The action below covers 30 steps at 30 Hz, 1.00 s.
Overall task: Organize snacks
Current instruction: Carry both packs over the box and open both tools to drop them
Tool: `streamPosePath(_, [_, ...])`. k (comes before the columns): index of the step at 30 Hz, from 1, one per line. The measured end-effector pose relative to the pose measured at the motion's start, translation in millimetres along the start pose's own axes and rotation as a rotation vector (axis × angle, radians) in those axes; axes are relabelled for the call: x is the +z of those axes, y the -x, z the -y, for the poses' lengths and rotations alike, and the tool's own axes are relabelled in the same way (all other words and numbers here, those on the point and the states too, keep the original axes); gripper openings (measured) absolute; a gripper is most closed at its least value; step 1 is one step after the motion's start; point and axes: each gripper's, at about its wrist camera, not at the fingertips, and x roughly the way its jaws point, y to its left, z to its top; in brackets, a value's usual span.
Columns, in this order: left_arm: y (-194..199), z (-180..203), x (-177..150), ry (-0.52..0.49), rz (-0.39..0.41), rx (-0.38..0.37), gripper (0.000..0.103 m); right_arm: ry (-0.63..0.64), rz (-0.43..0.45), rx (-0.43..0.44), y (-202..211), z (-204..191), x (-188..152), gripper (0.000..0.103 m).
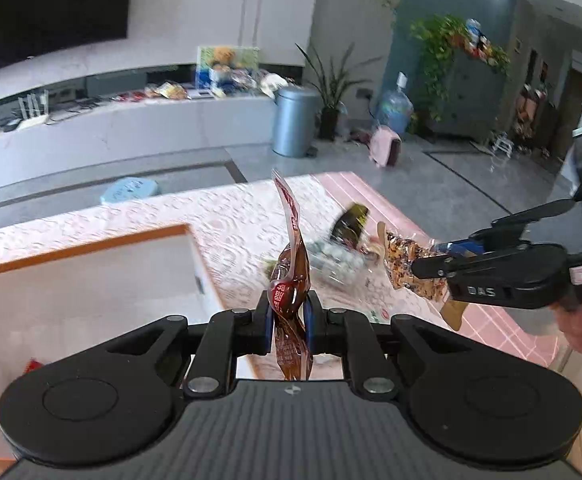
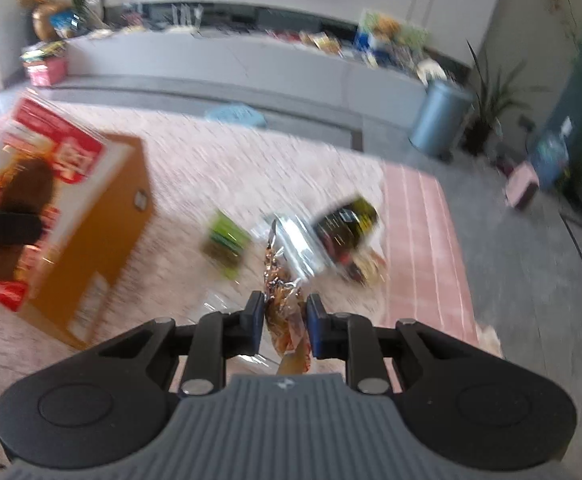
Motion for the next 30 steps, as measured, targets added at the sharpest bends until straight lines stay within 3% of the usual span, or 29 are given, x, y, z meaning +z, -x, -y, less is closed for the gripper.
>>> streamPosePath(7, [28, -29, 4, 0.043, 0.040, 0.087, 0.016, 0.044, 0.119, 0.099, 44, -49, 33, 0.019])
streamPosePath(13, [44, -65, 6, 0.122, 0.066, 0.159, 0.016, 0.111, 0.178, 0.193, 54, -105, 64, 0.019])
streamPosePath(22, [26, -123, -1, 0.233, -0.014, 0.237, 0.016, 0.193, 0.140, 0.283, 19, -173, 94, 0.019])
streamPosePath(30, [-14, -147, -7, 0.252, -0.131, 0.260, 0.016, 0.261, 0.045, 0.237, -45, -207, 104, 0.019])
